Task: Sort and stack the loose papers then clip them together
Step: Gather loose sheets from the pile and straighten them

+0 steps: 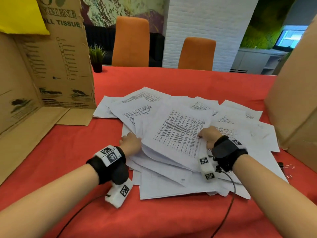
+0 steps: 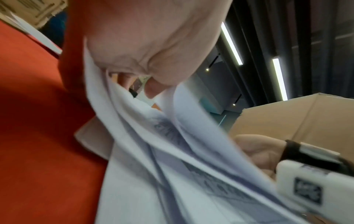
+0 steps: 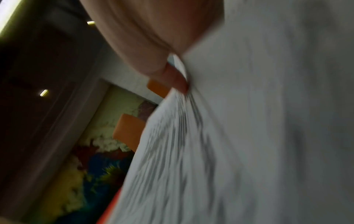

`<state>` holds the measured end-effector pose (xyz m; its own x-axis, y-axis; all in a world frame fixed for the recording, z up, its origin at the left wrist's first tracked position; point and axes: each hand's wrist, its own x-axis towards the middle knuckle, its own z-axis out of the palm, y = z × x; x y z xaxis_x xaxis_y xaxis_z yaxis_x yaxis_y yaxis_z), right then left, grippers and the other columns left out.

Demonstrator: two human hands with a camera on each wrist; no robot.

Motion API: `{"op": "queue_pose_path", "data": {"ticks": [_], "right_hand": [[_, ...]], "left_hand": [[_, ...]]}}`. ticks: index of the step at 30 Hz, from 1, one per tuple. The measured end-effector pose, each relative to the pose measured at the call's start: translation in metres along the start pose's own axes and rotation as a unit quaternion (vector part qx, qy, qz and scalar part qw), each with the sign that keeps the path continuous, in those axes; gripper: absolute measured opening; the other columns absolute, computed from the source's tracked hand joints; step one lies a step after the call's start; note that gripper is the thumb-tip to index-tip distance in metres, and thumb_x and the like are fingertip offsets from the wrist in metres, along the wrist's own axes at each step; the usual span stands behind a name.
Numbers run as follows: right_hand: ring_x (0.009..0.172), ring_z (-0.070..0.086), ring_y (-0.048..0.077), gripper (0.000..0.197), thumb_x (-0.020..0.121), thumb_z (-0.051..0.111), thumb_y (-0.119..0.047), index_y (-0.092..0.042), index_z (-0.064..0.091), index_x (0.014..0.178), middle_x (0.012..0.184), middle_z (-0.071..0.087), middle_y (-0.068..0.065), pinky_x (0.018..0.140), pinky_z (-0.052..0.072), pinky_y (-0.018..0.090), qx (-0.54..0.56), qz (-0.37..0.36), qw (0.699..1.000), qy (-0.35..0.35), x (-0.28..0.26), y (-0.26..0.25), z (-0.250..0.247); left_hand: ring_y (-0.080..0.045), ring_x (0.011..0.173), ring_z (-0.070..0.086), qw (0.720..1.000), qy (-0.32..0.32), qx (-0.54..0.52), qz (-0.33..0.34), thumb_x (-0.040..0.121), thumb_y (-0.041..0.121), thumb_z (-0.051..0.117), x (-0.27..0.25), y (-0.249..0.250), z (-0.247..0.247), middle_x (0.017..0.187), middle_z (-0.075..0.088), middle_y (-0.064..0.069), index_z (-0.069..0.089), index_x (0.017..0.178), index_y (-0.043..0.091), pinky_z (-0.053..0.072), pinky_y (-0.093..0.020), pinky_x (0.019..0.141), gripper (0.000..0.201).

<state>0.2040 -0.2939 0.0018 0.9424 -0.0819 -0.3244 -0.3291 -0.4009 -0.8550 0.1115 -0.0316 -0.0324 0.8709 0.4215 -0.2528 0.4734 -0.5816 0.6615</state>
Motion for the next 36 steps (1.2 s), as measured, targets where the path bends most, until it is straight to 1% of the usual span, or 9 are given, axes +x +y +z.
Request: {"op": "queue_pose_path", "data": {"ticks": [6,10,16,21,24,28,31,33,36], "right_hand": [[0.069,0.057,0.026,0.049,0.081,0.076,-0.024,-0.009,0.048,0.119,0.101,0.058,0.016,0.055,0.047,0.03,-0.067,0.012,0.995,-0.074,-0.007,0.005,0.009],[0.09,0.066,0.042,0.057,0.076,0.077,-0.001,0.012,0.052,0.126,0.12,0.062,0.03,0.081,0.055,0.05,0.07,0.017,0.988,-0.138,-0.019,0.008,0.03],[0.096,0.071,0.026,0.042,0.09,0.051,0.013,-0.016,0.055,0.12,0.109,0.072,0.009,0.078,0.06,0.038,0.145,-0.151,0.946,-0.248,-0.038,-0.007,0.024],[0.111,0.064,0.031,0.048,0.087,0.056,0.011,-0.012,0.05,0.129,0.123,0.065,0.014,0.092,0.054,0.047,0.15,-0.287,0.921,-0.214,-0.046,-0.059,0.004],[0.12,0.059,0.028,0.051,0.089,0.057,0.006,-0.01,0.045,0.135,0.135,0.057,0.015,0.1,0.05,0.042,0.127,-0.365,0.899,-0.204,-0.059,-0.096,-0.003],[0.122,0.056,0.015,0.052,0.095,0.054,-0.004,-0.014,0.035,0.142,0.137,0.054,0.004,0.102,0.048,0.03,0.114,-0.418,0.879,-0.2,-0.075,-0.133,-0.008],[0.127,0.055,0.018,0.06,0.088,0.065,-0.024,-0.023,0.036,0.14,0.14,0.054,0.002,0.105,0.046,0.036,0.156,-0.395,0.877,-0.224,-0.074,-0.132,0.0],[0.123,0.058,0.019,0.057,0.084,0.068,-0.028,-0.023,0.044,0.136,0.134,0.06,0.001,0.101,0.048,0.039,0.193,-0.357,0.888,-0.218,-0.067,-0.116,0.012],[0.115,0.063,0.024,0.037,0.087,0.068,-0.018,-0.018,0.06,0.123,0.123,0.068,0.005,0.092,0.055,0.037,0.188,-0.276,0.918,-0.213,-0.059,-0.082,0.037]], "left_hand": [[-0.031,0.144,0.025,0.977,-0.071,-0.183,-0.078,0.099,0.048,0.034,0.007,0.002,-0.012,0.158,0.023,-0.013,0.018,0.151,0.006,0.022,-0.04,0.116,0.069],[-0.032,0.124,0.045,0.986,-0.059,-0.146,-0.05,0.098,0.023,0.044,-0.005,0.003,-0.007,0.14,0.045,-0.017,0.035,0.142,0.003,0.037,-0.033,0.097,0.05],[-0.027,0.093,0.063,0.965,-0.067,-0.254,0.024,0.092,0.003,0.049,-0.004,-0.015,-0.034,0.123,0.062,-0.024,0.06,0.117,-0.006,0.051,-0.032,0.076,0.029],[-0.022,0.101,0.06,0.928,0.052,-0.335,0.156,0.09,0.014,0.041,-0.01,0.029,-0.079,0.113,0.066,-0.016,0.058,0.12,0.003,0.048,-0.046,0.097,0.036],[-0.018,0.103,0.049,0.908,0.167,-0.314,0.222,0.099,0.021,0.035,-0.024,0.063,-0.109,0.112,0.052,-0.006,0.045,0.116,0.007,0.041,-0.029,0.073,0.024],[-0.02,0.141,0.026,0.857,0.246,-0.298,0.341,0.101,0.036,0.038,-0.038,0.098,-0.14,0.152,0.026,-0.012,0.018,0.144,-0.001,0.019,-0.024,0.115,0.06],[0.004,0.116,0.045,0.82,0.256,-0.31,0.407,0.099,0.025,0.047,-0.036,0.094,-0.139,0.134,0.039,-0.002,0.026,0.13,0.007,0.035,-0.006,0.1,0.042],[0.009,0.098,0.047,0.827,0.263,-0.316,0.383,0.098,0.022,0.048,-0.028,0.084,-0.127,0.121,0.043,0.0,0.029,0.128,0.004,0.039,-0.001,0.08,0.04],[-0.008,0.085,0.049,0.892,0.212,-0.288,0.276,0.094,0.047,0.043,-0.012,0.056,-0.097,0.1,0.048,0.009,0.032,0.133,0.003,0.039,-0.022,0.075,0.06]]}}
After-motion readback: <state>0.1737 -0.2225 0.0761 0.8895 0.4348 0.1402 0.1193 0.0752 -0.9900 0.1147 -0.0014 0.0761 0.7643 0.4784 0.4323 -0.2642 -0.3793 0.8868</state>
